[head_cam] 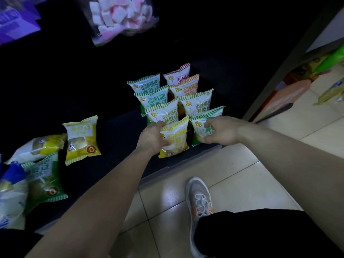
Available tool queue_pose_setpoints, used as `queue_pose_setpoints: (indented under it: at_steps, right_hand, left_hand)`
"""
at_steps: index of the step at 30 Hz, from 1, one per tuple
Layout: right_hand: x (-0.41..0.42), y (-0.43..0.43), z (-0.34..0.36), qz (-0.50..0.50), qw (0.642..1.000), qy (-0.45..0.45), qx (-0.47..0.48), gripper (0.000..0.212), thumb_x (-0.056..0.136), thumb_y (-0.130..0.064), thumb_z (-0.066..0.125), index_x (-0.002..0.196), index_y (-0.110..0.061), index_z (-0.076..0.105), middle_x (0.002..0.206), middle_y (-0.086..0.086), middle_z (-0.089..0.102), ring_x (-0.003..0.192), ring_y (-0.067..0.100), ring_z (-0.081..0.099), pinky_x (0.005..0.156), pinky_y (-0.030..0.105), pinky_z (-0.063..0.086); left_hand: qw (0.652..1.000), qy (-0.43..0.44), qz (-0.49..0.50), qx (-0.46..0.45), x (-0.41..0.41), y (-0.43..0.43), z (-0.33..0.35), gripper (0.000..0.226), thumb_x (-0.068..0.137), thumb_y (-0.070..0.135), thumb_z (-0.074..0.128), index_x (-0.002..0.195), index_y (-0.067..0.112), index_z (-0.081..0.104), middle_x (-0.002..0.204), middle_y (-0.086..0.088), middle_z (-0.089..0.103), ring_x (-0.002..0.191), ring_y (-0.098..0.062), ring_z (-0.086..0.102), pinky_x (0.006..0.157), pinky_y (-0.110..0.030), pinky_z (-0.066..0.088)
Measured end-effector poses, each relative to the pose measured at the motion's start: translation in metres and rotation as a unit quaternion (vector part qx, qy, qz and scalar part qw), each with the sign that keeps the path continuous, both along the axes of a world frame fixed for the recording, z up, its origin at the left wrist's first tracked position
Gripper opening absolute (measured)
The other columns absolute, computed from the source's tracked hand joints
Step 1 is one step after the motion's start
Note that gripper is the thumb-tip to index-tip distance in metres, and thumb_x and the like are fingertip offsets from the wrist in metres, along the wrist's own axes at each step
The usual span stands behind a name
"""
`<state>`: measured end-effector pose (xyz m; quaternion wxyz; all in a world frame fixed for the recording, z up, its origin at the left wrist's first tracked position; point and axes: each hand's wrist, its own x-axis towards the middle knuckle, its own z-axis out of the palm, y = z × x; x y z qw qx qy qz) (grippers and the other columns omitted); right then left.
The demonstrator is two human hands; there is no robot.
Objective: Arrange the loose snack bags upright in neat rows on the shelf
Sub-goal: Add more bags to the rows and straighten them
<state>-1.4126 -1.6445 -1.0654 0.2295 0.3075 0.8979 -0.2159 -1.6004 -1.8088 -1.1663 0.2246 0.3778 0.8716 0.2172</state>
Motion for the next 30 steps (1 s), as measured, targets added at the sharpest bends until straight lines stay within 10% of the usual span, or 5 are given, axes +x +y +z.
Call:
queue_pose_setpoints:
  at_steps: [17, 30]
  right_hand:
    - [-0.034, -0.035, 0.029, 0.038, 0.998, -0.005, 0.047, 0.060, 0.087, -0.055, 0.063, 0.132, -0.017, 0.052, 0.132, 0.005, 0.053, 0.114, 0.025, 0.054, 0.095, 0.041, 0.048]
    - [-0.147, -0.172, 0.059, 0.155, 0.979, 0.126, 0.051, 0.064, 0.092, -0.053, 0.057, 0.147, -0.025, 0.038, 0.143, 0.001, 0.042, 0.123, 0.026, 0.049, 0.090, 0.042, 0.048]
  left_hand:
    - [0.995, 0.063, -0.034, -0.069, -0.015, -0.014, 0.053, 0.101, 0.069, 0.060, 0.077, 0.150, 0.025, 0.027, 0.151, -0.004, 0.034, 0.137, -0.028, 0.031, 0.106, -0.043, 0.038]
    - [0.975, 0.145, 0.005, -0.169, -0.101, -0.228, 0.173, 0.077, 0.079, 0.064, 0.063, 0.141, 0.024, 0.042, 0.138, -0.003, 0.049, 0.123, -0.024, 0.049, 0.099, -0.041, 0.044]
